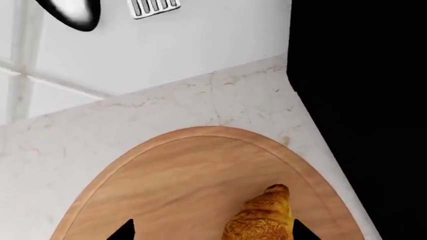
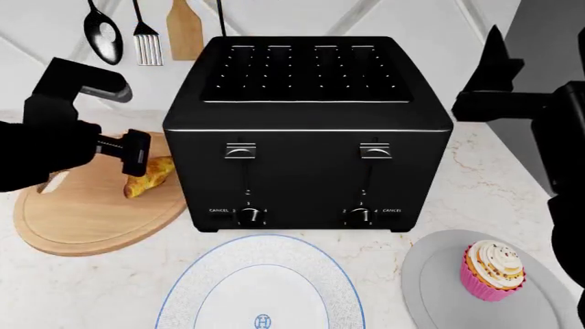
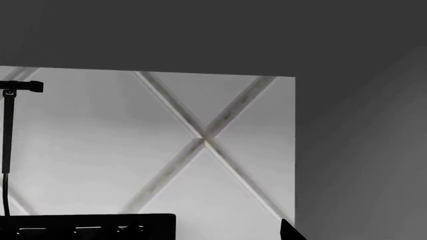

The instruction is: From the different types of pastries on the counter, select a croissant and place it on the cutting board. Then retrieve a jar of jam from the cabinet and place it alongside the croissant on the cutting board.

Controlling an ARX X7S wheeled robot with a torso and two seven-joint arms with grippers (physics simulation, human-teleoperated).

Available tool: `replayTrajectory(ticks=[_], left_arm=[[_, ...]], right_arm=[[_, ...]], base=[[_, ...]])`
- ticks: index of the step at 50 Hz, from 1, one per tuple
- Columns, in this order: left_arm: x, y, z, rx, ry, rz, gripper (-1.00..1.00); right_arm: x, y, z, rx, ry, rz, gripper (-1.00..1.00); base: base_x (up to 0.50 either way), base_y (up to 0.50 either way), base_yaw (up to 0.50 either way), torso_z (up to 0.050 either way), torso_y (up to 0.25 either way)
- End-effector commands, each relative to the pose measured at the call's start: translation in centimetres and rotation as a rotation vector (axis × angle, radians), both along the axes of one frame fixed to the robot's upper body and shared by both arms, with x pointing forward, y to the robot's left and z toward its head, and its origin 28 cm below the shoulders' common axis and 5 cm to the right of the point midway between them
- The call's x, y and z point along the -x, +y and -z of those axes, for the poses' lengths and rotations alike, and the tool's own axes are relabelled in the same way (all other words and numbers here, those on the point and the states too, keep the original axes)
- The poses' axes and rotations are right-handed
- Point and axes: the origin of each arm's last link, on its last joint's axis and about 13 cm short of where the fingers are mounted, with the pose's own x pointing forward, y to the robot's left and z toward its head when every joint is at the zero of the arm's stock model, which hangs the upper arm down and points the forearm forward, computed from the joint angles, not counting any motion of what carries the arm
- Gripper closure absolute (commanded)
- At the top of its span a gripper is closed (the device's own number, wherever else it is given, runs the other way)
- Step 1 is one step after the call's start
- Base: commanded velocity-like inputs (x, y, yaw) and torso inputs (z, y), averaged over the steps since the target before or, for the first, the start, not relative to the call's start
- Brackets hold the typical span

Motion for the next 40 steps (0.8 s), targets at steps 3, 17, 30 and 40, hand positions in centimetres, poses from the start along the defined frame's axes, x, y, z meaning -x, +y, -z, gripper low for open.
replayTrajectory(ticks=[3,17,30,40], left_arm=[[1.8,-0.1,-3.7,-0.027,-0.118,-0.020,-1.00],[5.1,-0.8,-7.0,-0.033,-0.367,0.204,-1.00],[7.5,-1.5,-7.9,-0.038,-0.457,0.291,-1.00],[7.8,-1.4,-8.0,-0.035,-0.466,0.290,-1.00]], right_arm=[[0.3,-0.1,-0.6,0.003,-0.012,0.005,-1.00],[0.7,0.1,-0.9,0.016,-0.022,-0.004,-1.00],[0.8,0.5,-4.8,0.073,-0.056,0.010,-1.00],[0.6,0.5,-5.5,0.099,-0.062,0.020,-1.00]], base=[[0.00,0.00,0.00,0.000,0.000],[0.00,0.00,0.00,0.000,0.000],[0.00,0.00,0.00,0.000,0.000],[0.00,0.00,0.00,0.000,0.000]])
